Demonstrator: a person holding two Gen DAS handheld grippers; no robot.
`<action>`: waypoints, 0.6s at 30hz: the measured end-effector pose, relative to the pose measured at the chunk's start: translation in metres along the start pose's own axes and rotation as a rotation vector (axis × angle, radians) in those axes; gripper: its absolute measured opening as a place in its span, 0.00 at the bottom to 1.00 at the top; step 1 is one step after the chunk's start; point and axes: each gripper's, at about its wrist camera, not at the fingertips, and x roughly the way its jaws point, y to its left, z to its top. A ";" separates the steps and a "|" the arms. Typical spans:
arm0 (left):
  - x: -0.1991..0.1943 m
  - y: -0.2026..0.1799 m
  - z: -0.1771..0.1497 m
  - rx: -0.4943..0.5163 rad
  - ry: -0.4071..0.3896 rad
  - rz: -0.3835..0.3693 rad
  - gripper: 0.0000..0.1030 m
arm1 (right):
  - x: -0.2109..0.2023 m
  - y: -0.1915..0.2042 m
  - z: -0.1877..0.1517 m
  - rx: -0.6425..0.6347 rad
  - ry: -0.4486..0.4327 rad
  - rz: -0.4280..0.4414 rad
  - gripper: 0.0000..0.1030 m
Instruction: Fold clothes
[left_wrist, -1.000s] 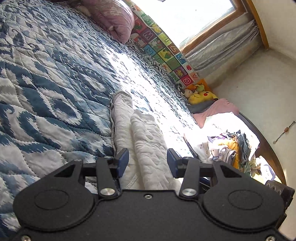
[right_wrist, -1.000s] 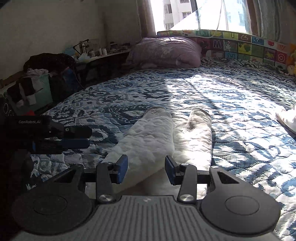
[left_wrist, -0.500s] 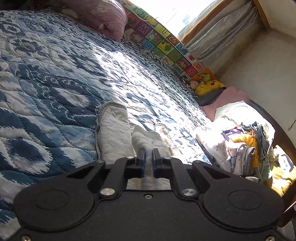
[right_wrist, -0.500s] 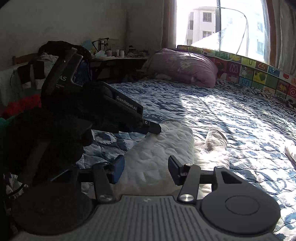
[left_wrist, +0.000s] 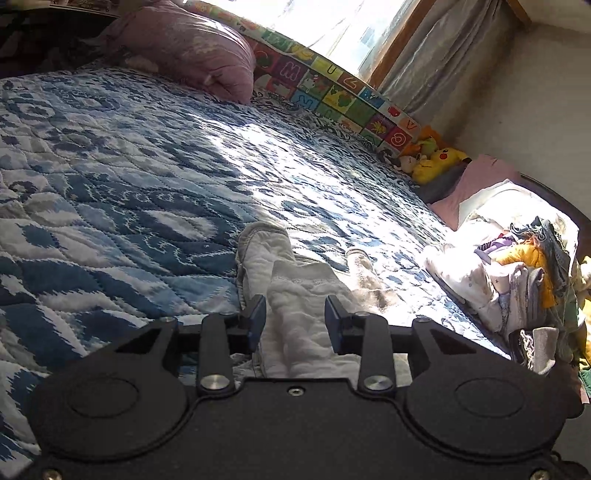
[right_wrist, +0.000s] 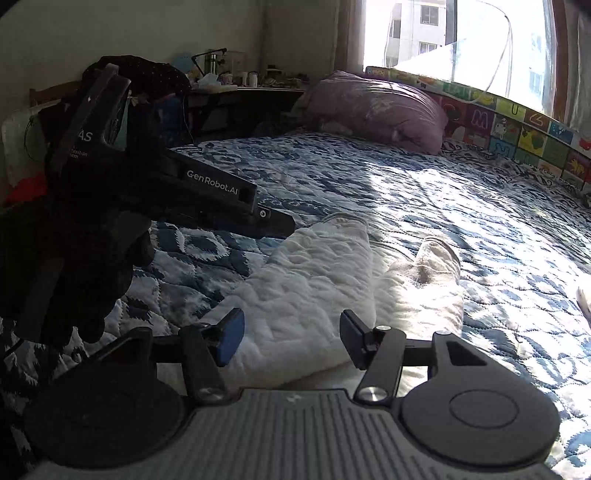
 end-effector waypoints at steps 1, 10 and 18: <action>0.003 -0.006 0.005 0.046 0.001 -0.006 0.32 | 0.000 0.000 0.001 -0.017 -0.008 -0.008 0.56; 0.091 -0.032 -0.004 0.404 0.252 0.028 0.32 | 0.034 -0.008 -0.020 0.063 0.101 0.000 0.62; 0.099 -0.032 -0.012 0.458 0.267 0.044 0.35 | 0.038 -0.004 -0.025 0.077 0.087 -0.014 0.63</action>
